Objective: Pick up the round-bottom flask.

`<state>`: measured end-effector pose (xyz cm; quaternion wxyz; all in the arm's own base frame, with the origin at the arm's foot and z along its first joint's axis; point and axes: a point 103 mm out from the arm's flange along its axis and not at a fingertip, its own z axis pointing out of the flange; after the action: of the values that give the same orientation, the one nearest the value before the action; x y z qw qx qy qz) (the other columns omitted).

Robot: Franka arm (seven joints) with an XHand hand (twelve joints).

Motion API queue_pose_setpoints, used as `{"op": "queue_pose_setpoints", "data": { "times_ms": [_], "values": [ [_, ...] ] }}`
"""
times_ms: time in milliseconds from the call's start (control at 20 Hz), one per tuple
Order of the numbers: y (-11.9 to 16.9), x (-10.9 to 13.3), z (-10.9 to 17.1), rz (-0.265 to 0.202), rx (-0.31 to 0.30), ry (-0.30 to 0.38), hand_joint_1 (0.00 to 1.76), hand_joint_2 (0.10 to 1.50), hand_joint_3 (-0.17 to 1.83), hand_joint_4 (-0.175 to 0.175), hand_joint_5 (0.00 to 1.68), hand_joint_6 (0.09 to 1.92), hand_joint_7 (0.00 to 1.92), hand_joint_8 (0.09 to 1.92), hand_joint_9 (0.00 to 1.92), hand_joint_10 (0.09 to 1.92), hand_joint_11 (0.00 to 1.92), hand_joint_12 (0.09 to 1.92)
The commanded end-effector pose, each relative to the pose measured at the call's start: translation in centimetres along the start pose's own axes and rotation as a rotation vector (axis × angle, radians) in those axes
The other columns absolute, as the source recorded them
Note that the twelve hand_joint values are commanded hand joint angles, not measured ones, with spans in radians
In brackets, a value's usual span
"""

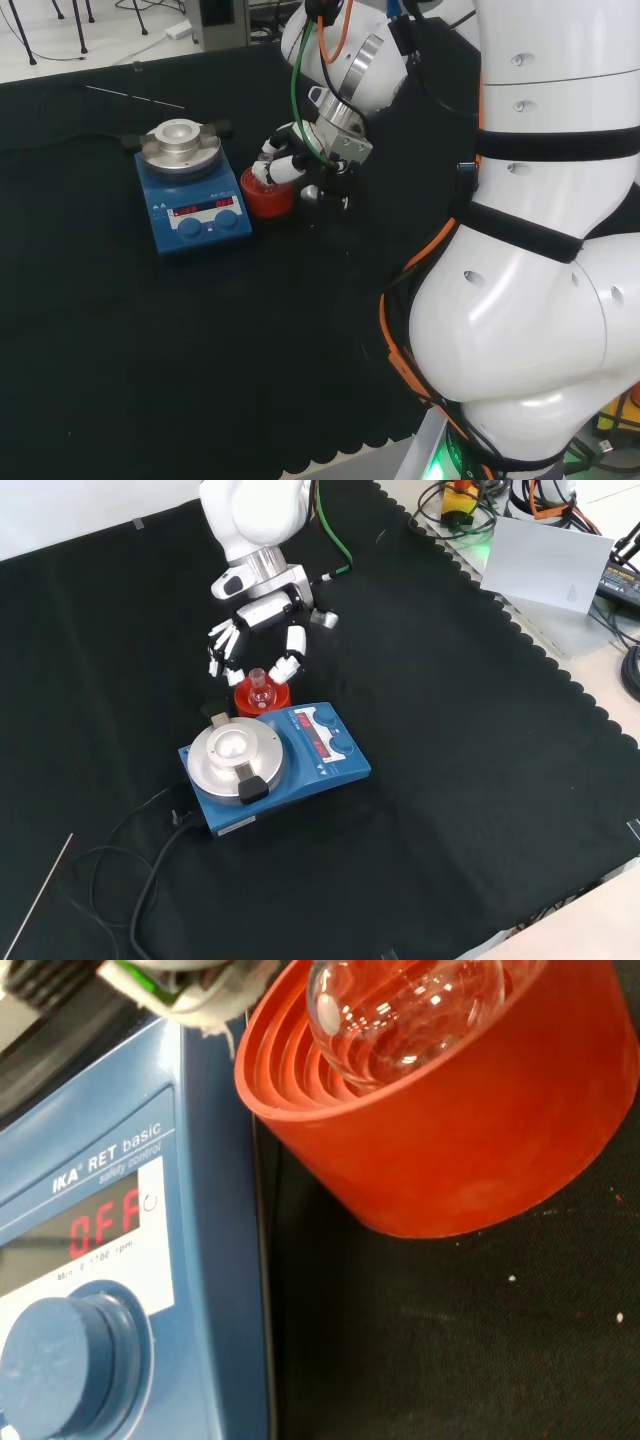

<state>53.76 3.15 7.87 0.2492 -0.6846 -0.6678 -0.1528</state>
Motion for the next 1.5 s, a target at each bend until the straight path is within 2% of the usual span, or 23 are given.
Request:
{"op": "queue_pose_setpoints", "data": {
  "times_ms": [50,600,1100,1200,1250,1350,1400,1500],
  "values": [
    [0.1,-0.1,-0.1,0.002,-0.004,-0.002,0.86,0.6,0.68,0.004,0.66,0.63,0.33,0.57,0.41,0.59,0.0,1.32],
    [0.2,0.1,0.4,0.003,-0.007,-0.014,0.86,0.61,0.68,0.004,0.7,0.67,0.34,0.58,0.41,0.59,0.0,1.33],
    [0.4,0.4,0.1,0.011,-0.108,-0.038,0.91,0.66,0.67,0.015,0.93,0.76,0.44,0.6,0.52,0.6,0.05,1.36],
    [0.4,0.6,0.0,0.009,-0.123,-0.042,0.99,0.84,0.42,0.119,1.01,0.87,0.47,0.6,0.55,0.59,0.08,1.36],
    [0.4,0.7,-0.1,0.009,-0.134,-0.048,1.02,0.9,0.32,0.147,1.04,0.88,0.48,0.59,0.57,0.58,0.1,1.36],
    [0.4,1.0,-0.2,0.003,-0.152,-0.039,1.05,0.94,0.24,0.169,1.09,0.84,0.52,0.58,0.61,0.57,0.14,1.35],
    [0.4,1.2,-0.3,0.001,-0.162,-0.043,1.06,0.91,0.27,0.173,1.12,0.82,0.54,0.57,0.64,0.55,0.16,1.34],
    [0.4,1.4,-0.6,0.003,-0.178,-0.053,1.08,0.8,0.48,0.175,1.15,0.82,0.59,0.54,0.69,0.51,0.21,1.33]
  ]
}}
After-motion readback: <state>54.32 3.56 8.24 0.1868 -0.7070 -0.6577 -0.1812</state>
